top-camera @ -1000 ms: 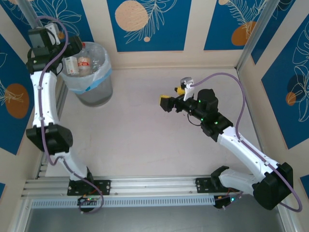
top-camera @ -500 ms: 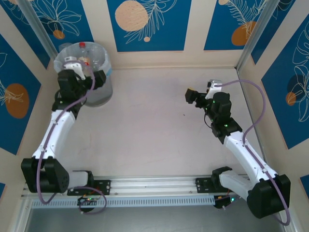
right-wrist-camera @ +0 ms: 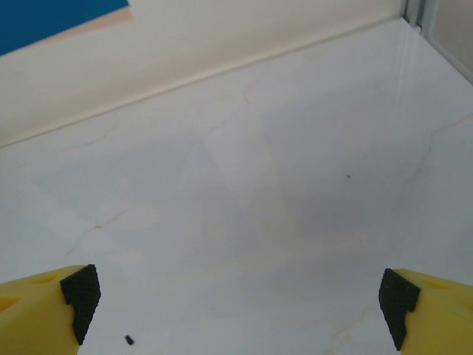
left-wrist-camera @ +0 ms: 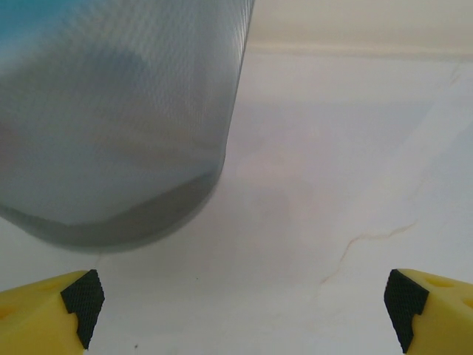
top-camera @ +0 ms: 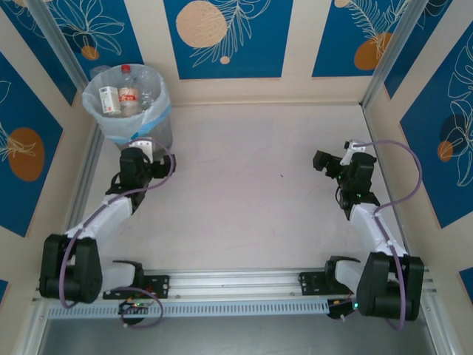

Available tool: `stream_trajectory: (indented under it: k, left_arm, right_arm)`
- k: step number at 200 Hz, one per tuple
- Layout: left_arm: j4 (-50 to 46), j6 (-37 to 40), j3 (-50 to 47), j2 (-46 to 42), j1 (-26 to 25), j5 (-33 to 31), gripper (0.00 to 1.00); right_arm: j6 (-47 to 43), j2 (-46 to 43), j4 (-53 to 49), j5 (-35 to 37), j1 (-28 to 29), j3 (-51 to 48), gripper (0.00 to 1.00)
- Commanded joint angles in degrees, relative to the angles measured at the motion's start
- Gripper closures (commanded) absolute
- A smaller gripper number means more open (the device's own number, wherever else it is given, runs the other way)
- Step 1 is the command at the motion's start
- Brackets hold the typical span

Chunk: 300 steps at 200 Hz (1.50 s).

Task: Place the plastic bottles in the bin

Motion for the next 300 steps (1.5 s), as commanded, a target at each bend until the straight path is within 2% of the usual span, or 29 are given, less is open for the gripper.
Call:
stream_trajectory:
  k: [1, 13, 38, 84, 107, 117, 126, 135, 166, 189, 211, 231, 261, 273, 284, 292, 300]
  left_arm:
    - [6.89, 4.93, -2.26, 4.01, 0.25, -4.07, 0.01]
    - [4.42, 5.09, -1.20, 5.41, 0.93, -4.35, 0.01]
    - [7.28, 7.05, -3.07, 7.43, 1.00, -0.86, 0.01]
    - [29.57, 9.71, -14.01, 8.07, 1.31, -5.54, 0.01]
    - [41.47, 8.20, -15.75, 16.26, 3.25, -3.73, 0.01]
    - [35.13, 8.55, -14.78, 13.87, 3.20, -2.08, 0.01]
    - [39.07, 8.59, -15.35, 15.49, 3.30, -2.04, 0.01]
    - [35.53, 8.60, -14.68, 14.37, 3.30, -2.00, 0.01]
    - [36.32, 8.68, -14.74, 14.64, 3.18, -2.50, 0.01]
    - [36.79, 8.78, -14.85, 14.68, 3.18, -2.57, 0.01]
    - [36.79, 8.77, -14.89, 14.68, 3.11, -2.57, 0.01]
    - [35.98, 9.10, -14.51, 14.68, 3.13, -1.54, 0.01]
    - [35.49, 9.49, -14.23, 14.64, 3.18, -0.28, 0.01]
    - [35.53, 9.49, -14.30, 14.64, 3.25, -0.26, 0.01]
    - [35.49, 9.49, -14.23, 14.66, 3.18, -0.20, 0.01]
    - [35.41, 9.49, -14.22, 14.64, 3.18, -0.24, 0.01]
    - [35.32, 9.49, -14.14, 14.65, 3.18, -0.19, 0.01]
  right_arm:
    - [-0.60, 2.51, 4.48, -4.19, -3.20, -1.31, 0.00]
    - [0.05, 3.86, 6.37, -4.54, -4.31, -1.77, 0.00]
    - [-0.63, 7.32, 8.22, -5.83, -4.74, -1.52, 0.01]
    - [-2.10, 12.90, 12.44, -8.55, -3.46, -1.56, 0.00]
    - [-5.59, 15.32, 14.12, -8.85, -1.22, -1.73, 0.00]
    - [-8.09, 16.21, 15.18, -7.59, 0.24, -2.17, 0.00]
    - [-8.66, 16.90, 16.33, -6.66, 1.16, -2.37, 0.00]
    - [-9.23, 17.17, 15.55, -6.24, 1.69, -1.97, 0.00]
    - [-10.24, 15.95, 16.99, -7.33, 2.18, -3.50, 0.00]
    - [-11.24, 12.11, 22.51, -7.79, 3.26, -8.55, 0.00]
    - [-7.37, 10.88, 31.09, -10.55, 3.31, -12.65, 0.00]
    - [-6.27, 14.19, 32.76, -9.65, 3.95, -11.36, 0.00]
    - [-7.87, 25.01, 44.14, -7.28, 6.93, -11.42, 0.01]
    - [-10.03, 22.90, 36.07, -5.89, 8.15, -9.22, 0.01]
    - [-9.93, 24.41, 37.56, -2.91, 9.30, -8.74, 0.01]
    - [-9.93, 23.50, 34.68, -2.85, 9.20, -8.19, 0.01]
    - [-9.52, 24.18, 35.97, -2.88, 8.98, -8.20, 0.01]
